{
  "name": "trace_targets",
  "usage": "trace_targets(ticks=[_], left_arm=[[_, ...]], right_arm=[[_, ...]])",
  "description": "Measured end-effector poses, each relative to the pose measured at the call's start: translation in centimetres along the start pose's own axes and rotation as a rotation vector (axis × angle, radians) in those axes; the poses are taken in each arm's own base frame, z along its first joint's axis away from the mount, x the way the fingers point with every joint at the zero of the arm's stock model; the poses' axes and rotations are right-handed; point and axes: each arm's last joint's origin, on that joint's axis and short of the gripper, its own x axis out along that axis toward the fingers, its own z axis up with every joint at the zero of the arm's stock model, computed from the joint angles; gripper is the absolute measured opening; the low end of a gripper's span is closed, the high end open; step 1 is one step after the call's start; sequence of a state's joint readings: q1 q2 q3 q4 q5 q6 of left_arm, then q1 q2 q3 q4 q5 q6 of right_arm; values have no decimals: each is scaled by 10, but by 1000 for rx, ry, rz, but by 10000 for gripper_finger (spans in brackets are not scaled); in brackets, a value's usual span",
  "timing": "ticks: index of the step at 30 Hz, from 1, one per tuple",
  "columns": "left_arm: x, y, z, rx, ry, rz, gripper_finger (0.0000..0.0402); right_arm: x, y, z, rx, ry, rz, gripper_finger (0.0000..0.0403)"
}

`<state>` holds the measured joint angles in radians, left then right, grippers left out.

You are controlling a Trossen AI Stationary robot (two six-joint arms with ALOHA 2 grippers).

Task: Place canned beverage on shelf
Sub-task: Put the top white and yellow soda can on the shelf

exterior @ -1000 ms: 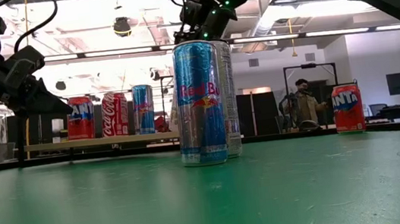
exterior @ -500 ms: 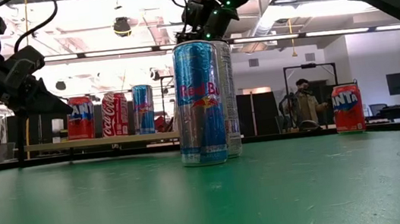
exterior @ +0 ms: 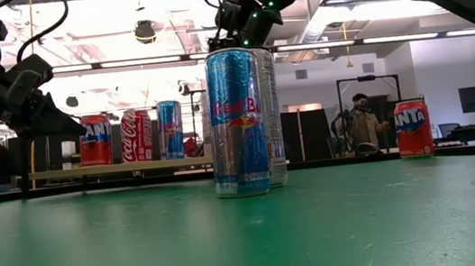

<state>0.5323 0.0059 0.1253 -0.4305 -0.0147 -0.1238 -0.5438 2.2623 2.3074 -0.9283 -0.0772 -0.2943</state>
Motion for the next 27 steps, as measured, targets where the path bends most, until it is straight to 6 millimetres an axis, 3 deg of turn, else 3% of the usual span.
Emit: trace_targets(ticks=[10,27], left_arm=[[0,0,0,0,0,0,0],[0,0,0,0,0,1,0]], right_arm=[[-2,-1,0,18,11,-49,371],[-6,6,16,335,-124,-120,372]])
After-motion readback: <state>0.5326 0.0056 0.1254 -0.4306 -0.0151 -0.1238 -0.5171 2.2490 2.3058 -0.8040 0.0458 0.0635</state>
